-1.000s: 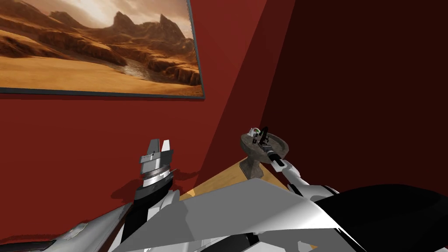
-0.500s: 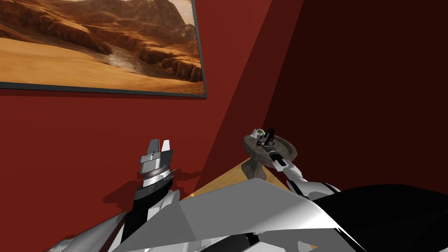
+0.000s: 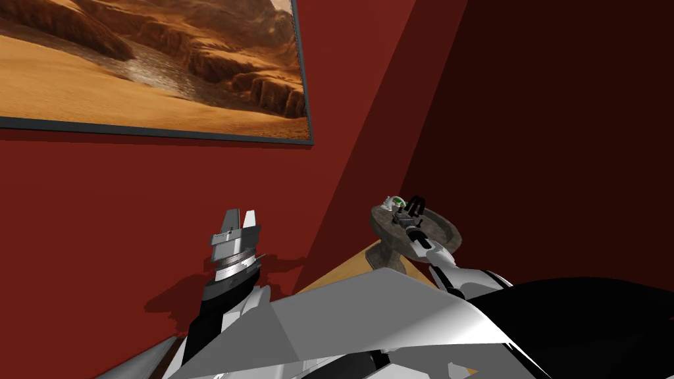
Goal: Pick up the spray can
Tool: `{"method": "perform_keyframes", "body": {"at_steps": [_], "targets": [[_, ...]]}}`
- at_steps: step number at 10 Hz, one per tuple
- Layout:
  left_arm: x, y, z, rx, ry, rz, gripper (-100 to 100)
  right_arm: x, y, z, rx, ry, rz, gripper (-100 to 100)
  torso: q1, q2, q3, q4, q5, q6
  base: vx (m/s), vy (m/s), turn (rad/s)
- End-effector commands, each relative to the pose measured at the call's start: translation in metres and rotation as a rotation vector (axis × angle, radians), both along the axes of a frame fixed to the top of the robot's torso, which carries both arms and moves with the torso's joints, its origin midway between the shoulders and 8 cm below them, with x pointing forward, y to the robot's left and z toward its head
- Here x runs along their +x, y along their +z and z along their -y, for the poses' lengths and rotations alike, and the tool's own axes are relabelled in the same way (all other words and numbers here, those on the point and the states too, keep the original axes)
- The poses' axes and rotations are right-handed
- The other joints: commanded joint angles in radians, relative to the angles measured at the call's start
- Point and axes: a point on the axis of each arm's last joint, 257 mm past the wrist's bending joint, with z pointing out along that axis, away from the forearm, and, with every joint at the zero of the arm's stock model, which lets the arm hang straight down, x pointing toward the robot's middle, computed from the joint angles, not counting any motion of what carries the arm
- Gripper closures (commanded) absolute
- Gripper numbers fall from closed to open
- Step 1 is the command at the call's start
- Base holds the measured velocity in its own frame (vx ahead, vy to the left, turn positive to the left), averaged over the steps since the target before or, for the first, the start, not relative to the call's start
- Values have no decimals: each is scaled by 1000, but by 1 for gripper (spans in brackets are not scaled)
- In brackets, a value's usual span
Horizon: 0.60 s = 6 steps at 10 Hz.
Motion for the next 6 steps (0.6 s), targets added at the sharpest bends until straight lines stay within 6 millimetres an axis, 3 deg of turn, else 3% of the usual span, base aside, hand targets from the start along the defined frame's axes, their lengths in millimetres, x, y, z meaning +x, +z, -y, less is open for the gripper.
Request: {"method": "perform_keyframes", "body": {"at_steps": [1, 2, 3, 5, 6], "targets": [[0, 0, 0, 0, 0, 0, 0, 0, 0, 0, 0, 0, 0, 0, 0, 0, 0, 0, 0, 0, 15, 2, 2], [0, 0, 0, 0, 0, 0, 0, 12, -3, -20, 7, 38, -3, -100, -1, 4, 3, 1, 0, 0, 39, -25, -218], [0, 0, 0, 0, 0, 0, 0, 12, -3, -20, 7, 38, -3, -100, -2, 5, 3, 1, 0, 1, 43, -21, -101], [0, 0, 0, 0, 0, 0, 0, 30, -10, -55, 37, 92, -3, -100, -3, 5, 3, 1, -1, 1, 58, -51, -232], [0, 0, 0, 0, 0, 0, 0, 34, -7, -59, 15, 108, -8, -100, -5, 4, 2, 1, -1, 1, 59, -38, -102]]}}
